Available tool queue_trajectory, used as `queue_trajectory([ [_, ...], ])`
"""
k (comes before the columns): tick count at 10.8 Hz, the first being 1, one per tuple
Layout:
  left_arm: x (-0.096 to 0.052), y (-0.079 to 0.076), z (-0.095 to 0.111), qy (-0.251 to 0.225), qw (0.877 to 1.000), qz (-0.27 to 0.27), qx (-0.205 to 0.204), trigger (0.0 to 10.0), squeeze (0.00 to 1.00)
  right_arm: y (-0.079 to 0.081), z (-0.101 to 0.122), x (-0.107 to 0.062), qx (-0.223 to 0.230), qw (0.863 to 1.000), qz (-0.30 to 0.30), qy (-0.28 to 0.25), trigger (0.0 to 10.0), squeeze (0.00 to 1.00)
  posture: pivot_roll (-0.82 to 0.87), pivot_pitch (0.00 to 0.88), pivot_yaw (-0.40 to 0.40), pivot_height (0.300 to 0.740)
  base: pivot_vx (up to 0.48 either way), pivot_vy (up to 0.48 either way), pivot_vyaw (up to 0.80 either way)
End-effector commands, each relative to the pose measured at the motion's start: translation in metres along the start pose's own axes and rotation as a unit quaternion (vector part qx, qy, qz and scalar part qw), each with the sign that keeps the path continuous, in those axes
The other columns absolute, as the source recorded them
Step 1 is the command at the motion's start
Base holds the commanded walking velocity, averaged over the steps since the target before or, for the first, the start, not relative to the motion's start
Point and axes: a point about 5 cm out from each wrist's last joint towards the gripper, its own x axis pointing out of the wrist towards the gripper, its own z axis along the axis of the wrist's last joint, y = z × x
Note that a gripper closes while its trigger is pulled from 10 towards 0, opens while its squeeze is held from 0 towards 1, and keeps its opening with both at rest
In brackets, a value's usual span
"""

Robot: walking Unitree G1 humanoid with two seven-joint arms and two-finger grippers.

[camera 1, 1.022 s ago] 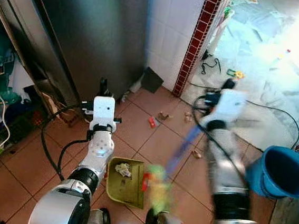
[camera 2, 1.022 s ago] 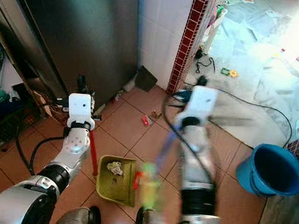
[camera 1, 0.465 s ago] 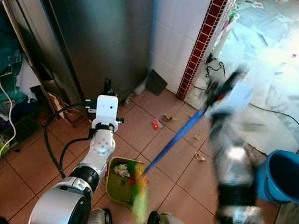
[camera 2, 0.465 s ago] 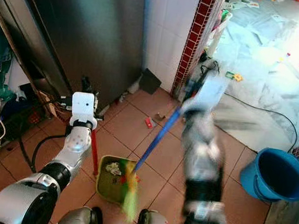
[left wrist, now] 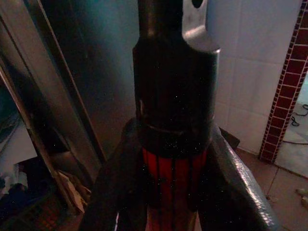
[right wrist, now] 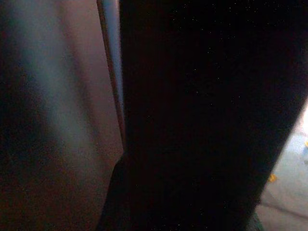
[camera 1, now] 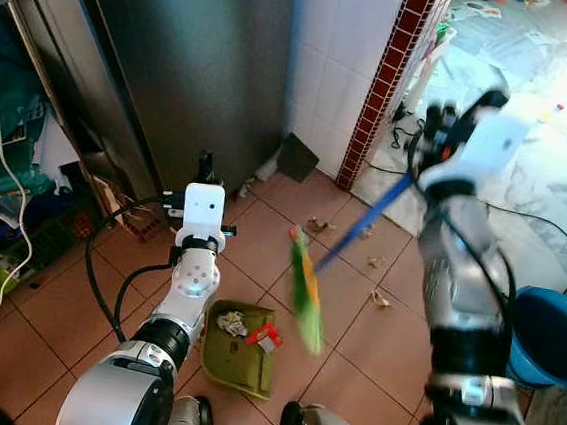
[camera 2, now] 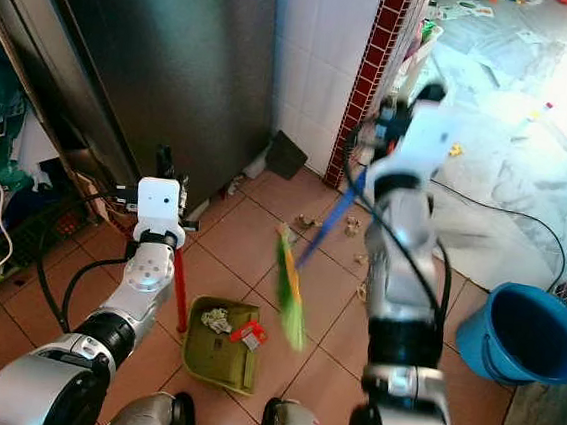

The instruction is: Sweep floor

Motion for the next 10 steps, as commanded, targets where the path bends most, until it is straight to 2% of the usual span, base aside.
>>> queue_trajectory([
  [1, -0.004, 0.005, -0.010, 0.024, 0.999, -0.006, 0.025, 10.0, 0.00, 0.001, 0.001, -0.002, -0.011, 1.000, -0.001, -0.009, 10.0, 0.00, -0.13, 0.079, 0.008, 0.740, 0.000, 0.000, 0.00],
  [3, -0.005, 0.004, -0.012, 0.027, 0.999, -0.009, 0.028, 10.0, 0.00, 0.002, -0.029, -0.019, -0.029, 0.999, -0.007, 0.035, 10.0, 0.00, -0.13, 0.083, 0.006, 0.740, 0.000, 0.000, 0.00],
  [4, -0.005, 0.005, -0.013, 0.031, 0.999, -0.008, 0.028, 10.0, 0.00, 0.013, -0.045, -0.027, 0.009, 0.997, -0.017, 0.069, 10.0, 0.00, -0.12, 0.083, 0.004, 0.740, 0.000, 0.000, 0.00],
  [6, -0.005, 0.004, -0.013, 0.032, 0.999, -0.010, 0.027, 10.0, 0.00, 0.032, -0.047, -0.027, 0.054, 0.996, -0.009, 0.076, 10.0, 0.00, -0.12, 0.084, 0.005, 0.740, 0.000, 0.000, 0.00],
  [7, -0.005, 0.003, -0.013, 0.033, 0.999, -0.011, 0.027, 10.0, 0.00, 0.038, -0.044, -0.025, 0.100, 0.992, -0.015, 0.079, 10.0, 0.00, -0.12, 0.084, 0.003, 0.740, 0.000, 0.000, 0.00],
  [8, -0.006, 0.003, -0.014, 0.034, 0.999, -0.012, 0.027, 10.0, 0.00, 0.036, -0.039, -0.022, 0.127, 0.989, -0.020, 0.076, 10.0, 0.00, -0.12, 0.084, 0.002, 0.740, 0.000, 0.000, 0.00],
  [10, -0.006, 0.002, -0.015, 0.039, 0.999, -0.011, 0.023, 10.0, 0.00, 0.027, -0.025, -0.014, 0.136, 0.989, -0.024, 0.058, 10.0, 0.00, -0.13, 0.087, 0.000, 0.740, 0.000, 0.000, 0.00],
])
